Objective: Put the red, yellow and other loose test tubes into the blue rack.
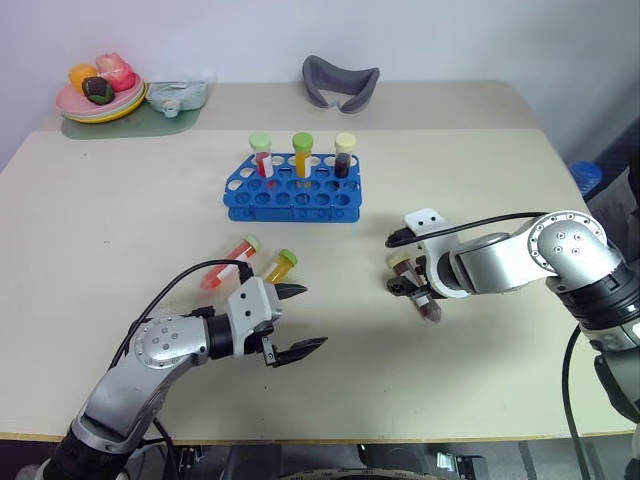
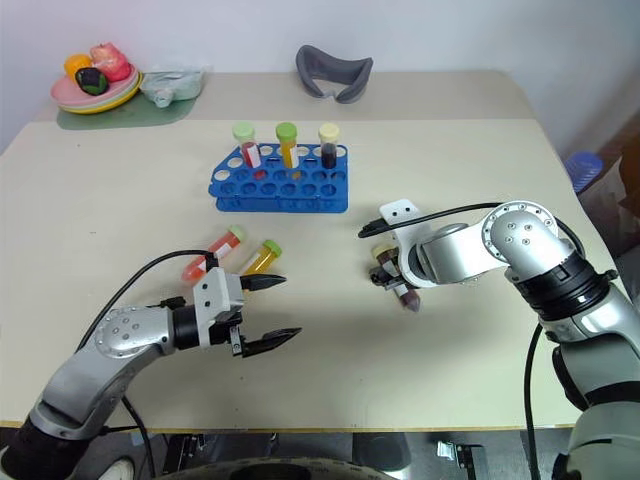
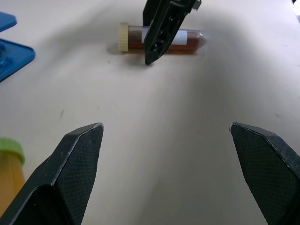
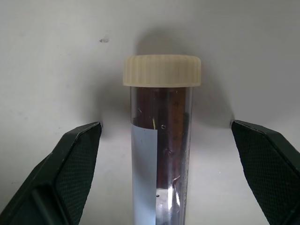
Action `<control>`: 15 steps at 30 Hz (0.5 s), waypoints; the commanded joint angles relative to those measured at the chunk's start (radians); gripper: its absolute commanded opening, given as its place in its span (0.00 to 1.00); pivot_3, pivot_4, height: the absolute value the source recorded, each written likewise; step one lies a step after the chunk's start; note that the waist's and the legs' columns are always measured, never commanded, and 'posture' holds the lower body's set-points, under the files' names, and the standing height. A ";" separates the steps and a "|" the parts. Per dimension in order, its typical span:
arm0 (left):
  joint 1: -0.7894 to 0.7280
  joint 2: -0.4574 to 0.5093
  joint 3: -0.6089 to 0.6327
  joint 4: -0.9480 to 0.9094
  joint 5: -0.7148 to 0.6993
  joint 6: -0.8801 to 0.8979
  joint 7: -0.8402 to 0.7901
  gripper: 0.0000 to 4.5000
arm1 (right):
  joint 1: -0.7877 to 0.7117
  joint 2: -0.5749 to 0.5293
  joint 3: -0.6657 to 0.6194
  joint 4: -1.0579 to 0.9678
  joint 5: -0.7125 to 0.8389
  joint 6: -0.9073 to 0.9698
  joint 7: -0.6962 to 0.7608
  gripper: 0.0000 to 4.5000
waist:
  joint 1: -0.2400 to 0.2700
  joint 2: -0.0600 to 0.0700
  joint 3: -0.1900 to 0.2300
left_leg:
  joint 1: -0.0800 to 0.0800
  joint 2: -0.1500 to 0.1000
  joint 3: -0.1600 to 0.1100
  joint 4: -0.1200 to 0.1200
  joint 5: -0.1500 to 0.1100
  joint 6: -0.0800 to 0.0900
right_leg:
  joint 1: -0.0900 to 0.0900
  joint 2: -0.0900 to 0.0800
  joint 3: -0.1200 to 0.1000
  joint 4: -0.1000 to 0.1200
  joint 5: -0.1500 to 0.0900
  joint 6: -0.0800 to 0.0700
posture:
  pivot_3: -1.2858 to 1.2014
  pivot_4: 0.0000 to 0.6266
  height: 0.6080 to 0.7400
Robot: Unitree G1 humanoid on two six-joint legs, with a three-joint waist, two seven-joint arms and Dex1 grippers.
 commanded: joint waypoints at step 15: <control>0.022 0.005 0.015 -0.027 0.017 -0.048 0.000 1.00 | -0.031 0.022 0.020 0.042 0.010 0.029 0.008 0.39 | -0.002 0.000 0.000 | 0.000 0.000 0.000 0.000 0.000 0.000 | 0.000 0.001 0.000 0.001 0.000 0.000 | 0.52 0.24 1.00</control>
